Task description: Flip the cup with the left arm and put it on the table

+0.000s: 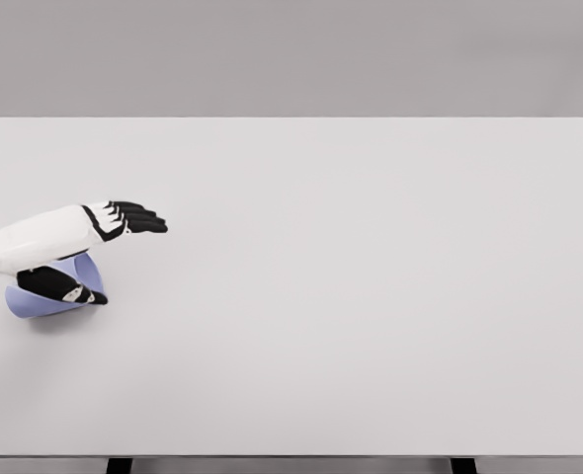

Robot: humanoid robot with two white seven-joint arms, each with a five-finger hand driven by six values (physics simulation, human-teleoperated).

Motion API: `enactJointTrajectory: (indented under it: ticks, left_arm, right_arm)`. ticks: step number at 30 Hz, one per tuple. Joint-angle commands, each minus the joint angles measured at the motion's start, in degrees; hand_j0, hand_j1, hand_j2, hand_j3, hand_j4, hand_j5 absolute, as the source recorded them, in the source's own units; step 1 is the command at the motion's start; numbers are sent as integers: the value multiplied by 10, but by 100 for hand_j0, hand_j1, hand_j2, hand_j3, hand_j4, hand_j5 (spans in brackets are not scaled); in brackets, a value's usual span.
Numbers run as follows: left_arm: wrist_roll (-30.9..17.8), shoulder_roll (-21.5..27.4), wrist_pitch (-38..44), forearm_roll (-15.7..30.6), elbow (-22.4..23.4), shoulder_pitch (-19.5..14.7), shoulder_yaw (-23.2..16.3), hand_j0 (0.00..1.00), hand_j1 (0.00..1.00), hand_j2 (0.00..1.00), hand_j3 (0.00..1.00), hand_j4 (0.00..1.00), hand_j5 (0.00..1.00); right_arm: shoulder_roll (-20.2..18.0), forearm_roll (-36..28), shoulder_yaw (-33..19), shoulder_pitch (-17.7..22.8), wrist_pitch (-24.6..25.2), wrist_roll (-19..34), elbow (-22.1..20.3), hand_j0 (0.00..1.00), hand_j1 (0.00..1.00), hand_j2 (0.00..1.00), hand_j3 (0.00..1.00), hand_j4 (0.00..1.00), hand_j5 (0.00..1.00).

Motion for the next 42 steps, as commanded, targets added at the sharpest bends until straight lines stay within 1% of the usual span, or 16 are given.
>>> enactJointTrajectory:
  ticks: [1,7,10,11,12,14,15,18,19,20,21,22,26,34,38,42]
  left_arm:
    - [-1,-10,3,3,-9,0,-7,100,100,100,100,100,100]
    - [-24,-20,7,3,-7,0,1,100,100,100,100,100,100]
    - [-27,-41,110,3,-9,-11,4,100,100,100,100,100,100]
    - [-27,-41,210,1,-8,-29,7,100,100,100,100,100,100]
    - [-27,-33,290,-2,-6,-48,7,100,100,100,100,100,100]
    - [-27,5,361,-7,1,-76,-3,100,100,100,100,100,100]
    - [-13,45,346,-4,-4,-70,-13,100,100,100,100,100,100]
    - [172,89,327,-3,-1,-66,-71,100,100,100,100,100,100]
    - [187,135,311,19,-5,-62,-87,100,100,100,100,100,100]
    - [187,146,302,56,-6,-62,-89,100,100,100,100,100,100]
    - [185,164,305,181,-3,-58,-92,100,100,100,100,100,100]
    - [182,170,308,234,-4,-54,-92,100,100,100,100,100,100]
    - [156,162,308,237,-10,0,-92,100,100,100,100,100,100]
    - [160,152,303,236,-9,25,-92,100,100,100,100,100,100]
    - [160,119,309,183,-2,25,-95,100,100,100,100,100,100]
    - [160,108,326,175,-1,31,-95,100,100,100,100,100,100]
  right_arm:
    - [0,0,0,0,0,0,2,100,100,100,100,100,100]
    - [0,-1,0,0,0,0,3,100,100,100,100,100,100]
    - [0,0,0,0,0,0,3,100,100,100,100,100,100]
    - [0,0,0,0,0,0,3,100,100,100,100,100,100]
    - [0,0,0,0,0,0,3,100,100,100,100,100,100]
    - [0,0,0,0,0,0,3,100,100,100,100,100,100]
    - [0,0,0,0,0,0,3,100,100,100,100,100,100]
    - [0,0,0,0,0,0,3,100,100,100,100,100,100]
    - [0,-1,0,0,0,0,3,100,100,100,100,100,100]
    - [0,0,0,0,0,0,3,100,100,100,100,100,100]
    - [0,0,0,0,0,0,3,100,100,100,100,100,100]
    - [0,-1,0,0,0,0,3,100,100,100,100,100,100]
    - [0,-1,0,0,0,0,3,100,100,100,100,100,100]
    - [0,0,0,0,0,0,3,100,100,100,100,100,100]
    - [0,-1,0,0,0,0,3,100,100,100,100,100,100]
    - [0,0,0,0,0,0,3,100,100,100,100,100,100]
